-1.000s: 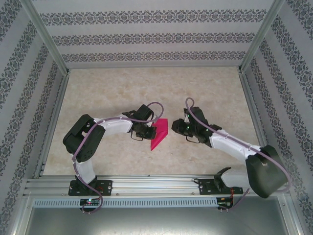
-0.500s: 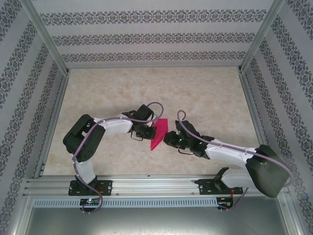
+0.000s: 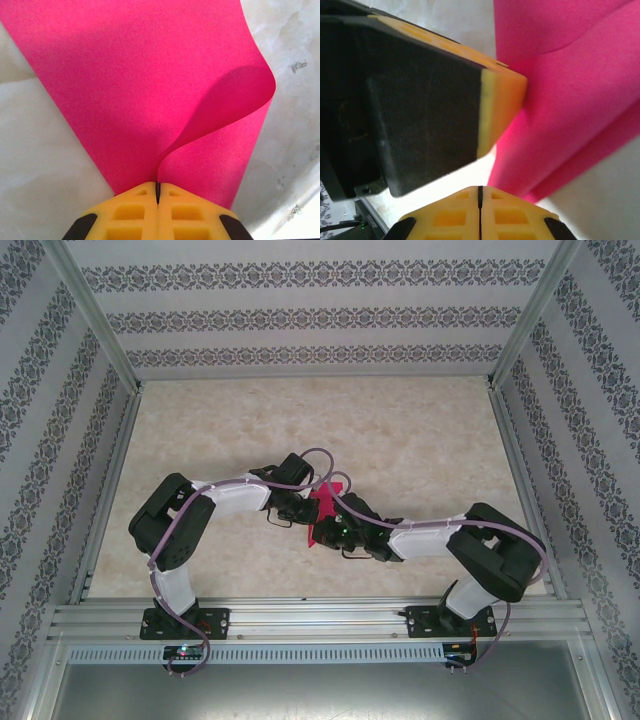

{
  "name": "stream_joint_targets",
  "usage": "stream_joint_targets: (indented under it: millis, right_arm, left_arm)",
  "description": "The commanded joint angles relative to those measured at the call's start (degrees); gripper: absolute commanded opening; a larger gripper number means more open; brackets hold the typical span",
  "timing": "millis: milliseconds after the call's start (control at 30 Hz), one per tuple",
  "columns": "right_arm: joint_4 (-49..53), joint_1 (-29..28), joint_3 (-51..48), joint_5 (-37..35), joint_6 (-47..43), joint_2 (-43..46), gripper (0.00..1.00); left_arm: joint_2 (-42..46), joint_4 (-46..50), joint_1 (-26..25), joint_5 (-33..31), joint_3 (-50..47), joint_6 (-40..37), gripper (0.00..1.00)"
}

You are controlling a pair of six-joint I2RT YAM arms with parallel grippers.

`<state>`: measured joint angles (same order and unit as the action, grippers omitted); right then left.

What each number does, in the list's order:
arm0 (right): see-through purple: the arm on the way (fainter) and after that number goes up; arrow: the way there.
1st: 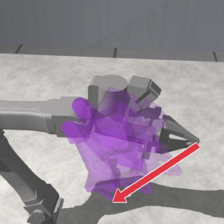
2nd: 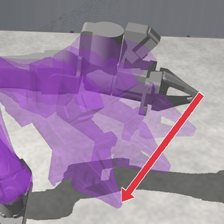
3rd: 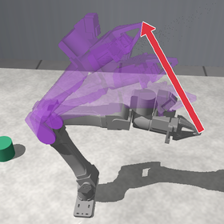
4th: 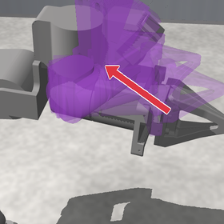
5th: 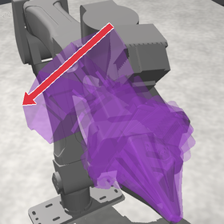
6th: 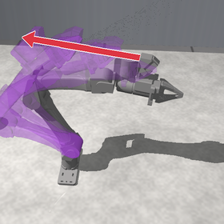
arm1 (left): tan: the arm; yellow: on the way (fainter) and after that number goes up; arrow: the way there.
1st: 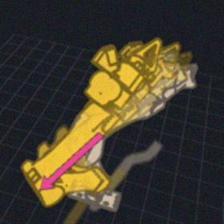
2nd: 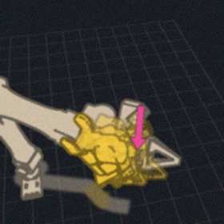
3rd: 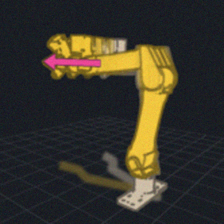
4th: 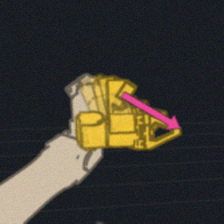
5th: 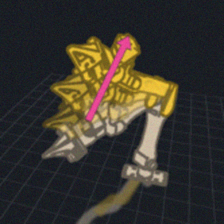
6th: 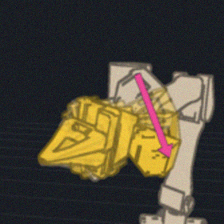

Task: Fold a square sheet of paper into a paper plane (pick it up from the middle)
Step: Third fold the triangle at the center of the table.

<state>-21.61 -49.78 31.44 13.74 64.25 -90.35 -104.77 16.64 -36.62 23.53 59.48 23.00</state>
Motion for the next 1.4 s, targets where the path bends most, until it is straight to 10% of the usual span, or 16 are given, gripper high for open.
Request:
stream_joint_targets:
  millis: [0, 1367]
  right_arm:
    - [-2.6, -0.8, 1.6, 1.9, 1.2, -1.1, 0.07]
    - [6.2, 1.4, -0.6, 3.3, 4.0, -1.6, 0.08]
  left_arm:
    - [-1.9, 0.6, 0.6, 1.3, 0.3, -0.3, 0.0]
    - [-4.9, 2.3, 0.6, 5.1, 2.6, -1.9, 0.01]
